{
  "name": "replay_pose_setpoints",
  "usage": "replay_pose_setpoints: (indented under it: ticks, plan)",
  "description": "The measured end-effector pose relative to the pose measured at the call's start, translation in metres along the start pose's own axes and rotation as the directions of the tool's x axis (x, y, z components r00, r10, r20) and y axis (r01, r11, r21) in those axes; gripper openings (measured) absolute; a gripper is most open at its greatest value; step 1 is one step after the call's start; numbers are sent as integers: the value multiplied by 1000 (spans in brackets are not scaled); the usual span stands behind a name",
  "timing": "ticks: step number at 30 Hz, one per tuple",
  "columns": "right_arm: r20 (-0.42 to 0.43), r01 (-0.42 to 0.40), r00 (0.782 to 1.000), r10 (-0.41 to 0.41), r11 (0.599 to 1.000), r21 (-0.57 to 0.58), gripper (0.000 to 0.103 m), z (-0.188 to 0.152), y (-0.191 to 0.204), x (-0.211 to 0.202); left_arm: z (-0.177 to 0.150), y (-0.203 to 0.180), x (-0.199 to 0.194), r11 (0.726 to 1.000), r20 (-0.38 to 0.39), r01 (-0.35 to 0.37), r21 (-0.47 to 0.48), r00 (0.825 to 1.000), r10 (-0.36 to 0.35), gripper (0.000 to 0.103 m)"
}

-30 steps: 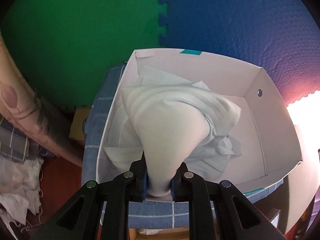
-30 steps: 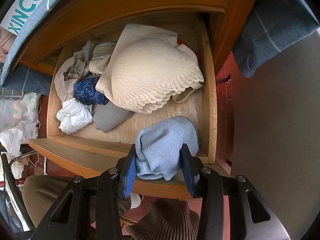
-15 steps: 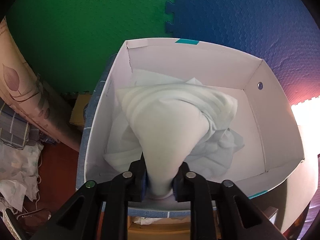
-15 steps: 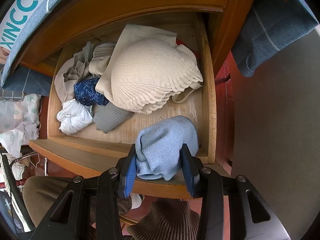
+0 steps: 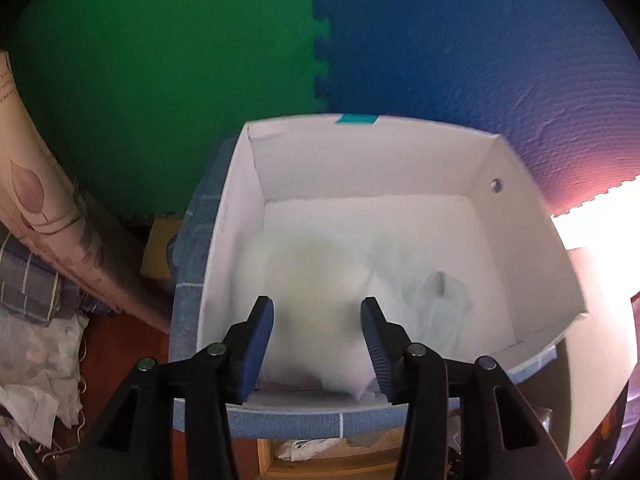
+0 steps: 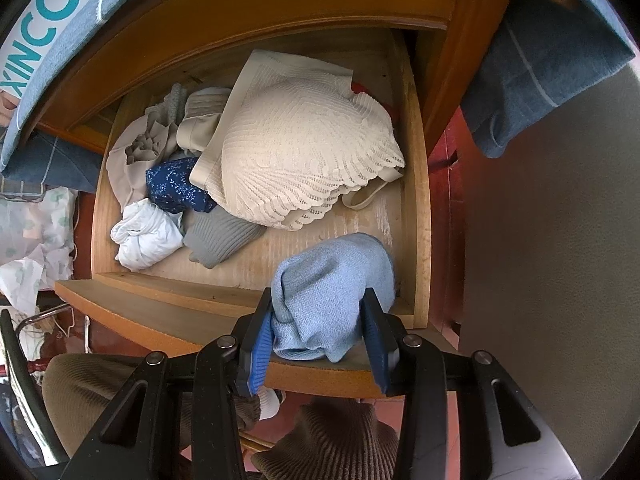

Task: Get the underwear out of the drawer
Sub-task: 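Lift the white underwear with the left gripper and drop it into the white box, then return the open left gripper to the drawer while the right gripper lifts the sock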

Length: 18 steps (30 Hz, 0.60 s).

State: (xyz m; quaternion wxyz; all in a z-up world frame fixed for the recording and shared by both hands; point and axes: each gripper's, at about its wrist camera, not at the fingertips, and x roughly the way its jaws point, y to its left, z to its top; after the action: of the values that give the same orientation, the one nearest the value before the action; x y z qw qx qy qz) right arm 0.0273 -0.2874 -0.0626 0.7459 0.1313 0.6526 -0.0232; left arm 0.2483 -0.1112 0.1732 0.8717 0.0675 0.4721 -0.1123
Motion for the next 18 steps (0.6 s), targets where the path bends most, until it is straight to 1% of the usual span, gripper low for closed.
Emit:
replay_pose_setpoints:
  ticks: [4,5,8,13,14,16,18]
  plan:
    - [14,-1,1000,1,1000,6,38,0,0,-2,-6,6,-31,999,77,-29,23,997,27,47]
    - [19,0,1000,0,1000,9,38,-1,0,-3,-11,10,-41,999,98,-32,20,995,30,48]
    - [19,13,1000,-13,1000,7,38,-1,0,-3,-29,19,-58,999,128,-39,11,991,37,52]
    - [17,49,999,-49,999,-21,38,-1,5,-5,-70,27,-62,994,111,-104,25,989,100,52]
    - [17,57,998,-56,998,-28,38,-1,6,-5,-83,29,-59,993,100,-116,25,989,113,52]
    - [13,69,998,-69,997,-35,38,0,7,-4,-102,31,-55,993,85,-117,27,990,114,52]
    - [11,87,996,-86,995,-47,38,0,9,-5,-123,36,-45,991,59,-132,16,990,131,52]
